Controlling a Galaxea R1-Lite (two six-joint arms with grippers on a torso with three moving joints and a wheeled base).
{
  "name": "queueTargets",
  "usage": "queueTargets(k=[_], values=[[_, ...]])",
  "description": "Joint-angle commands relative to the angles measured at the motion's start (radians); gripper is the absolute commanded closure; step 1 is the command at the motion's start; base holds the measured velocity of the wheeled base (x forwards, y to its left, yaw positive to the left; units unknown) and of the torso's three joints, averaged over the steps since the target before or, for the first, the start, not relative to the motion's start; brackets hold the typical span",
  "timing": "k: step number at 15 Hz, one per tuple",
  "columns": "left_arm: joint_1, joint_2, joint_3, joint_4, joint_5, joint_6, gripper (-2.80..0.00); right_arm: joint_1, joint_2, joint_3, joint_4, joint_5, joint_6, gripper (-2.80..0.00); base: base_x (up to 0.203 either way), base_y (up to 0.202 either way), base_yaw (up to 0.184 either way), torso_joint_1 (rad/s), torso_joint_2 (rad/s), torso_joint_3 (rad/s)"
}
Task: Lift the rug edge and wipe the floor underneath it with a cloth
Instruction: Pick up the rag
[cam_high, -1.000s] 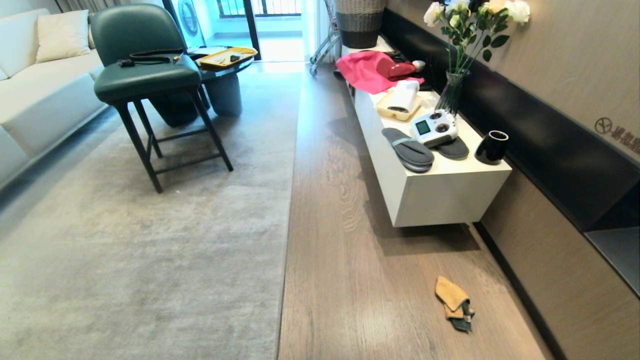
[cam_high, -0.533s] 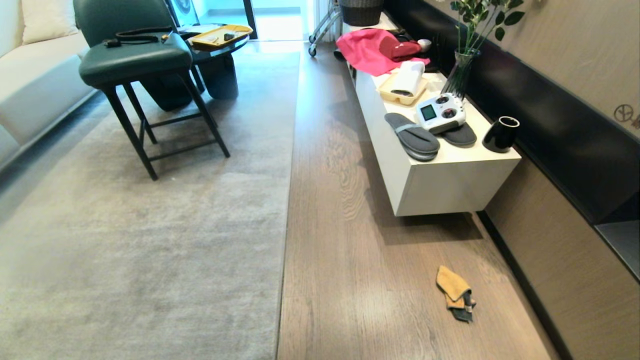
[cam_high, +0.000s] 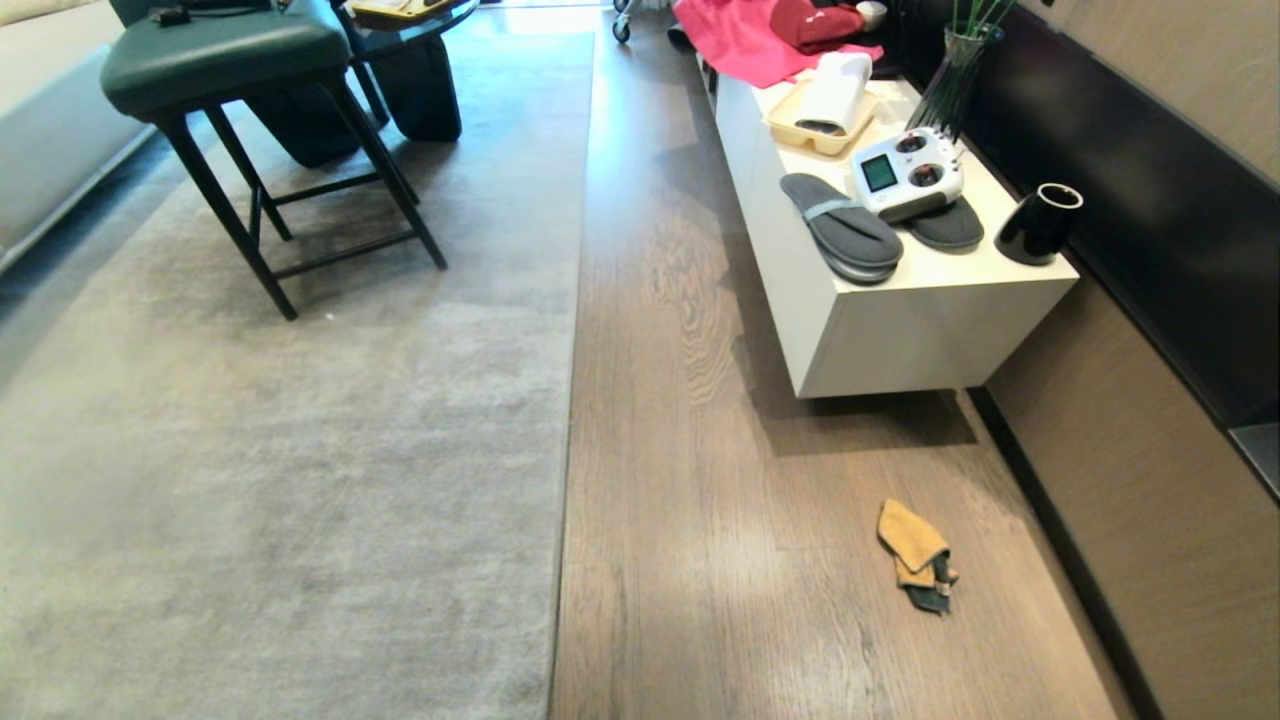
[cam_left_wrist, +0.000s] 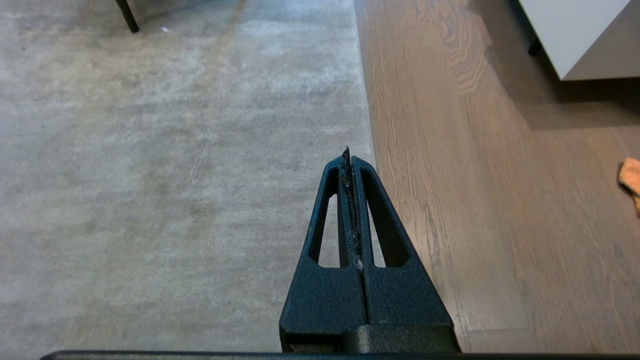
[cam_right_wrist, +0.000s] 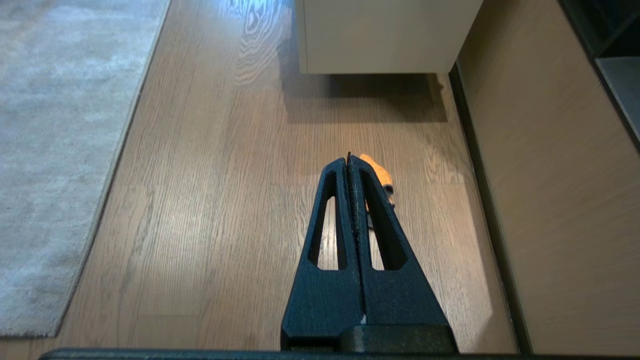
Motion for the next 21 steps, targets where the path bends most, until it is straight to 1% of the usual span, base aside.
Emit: queueTargets(k=[1,21], values=[[0.0,0.0,0.0,0.001,0.001,-0.001,0.0,0.0,0.001,0.0,0.0,0.001,0.0,0.0,0.0,0.0,0.0,0.001,0.0,-0.203],[0.0,0.0,-0.001,0.001,0.001,-0.001,0.0,0.0,0.001,0.0,0.0,0.001,0.0,0.0,0.0,0.0,0.0,0.003,0.0,-0.197]])
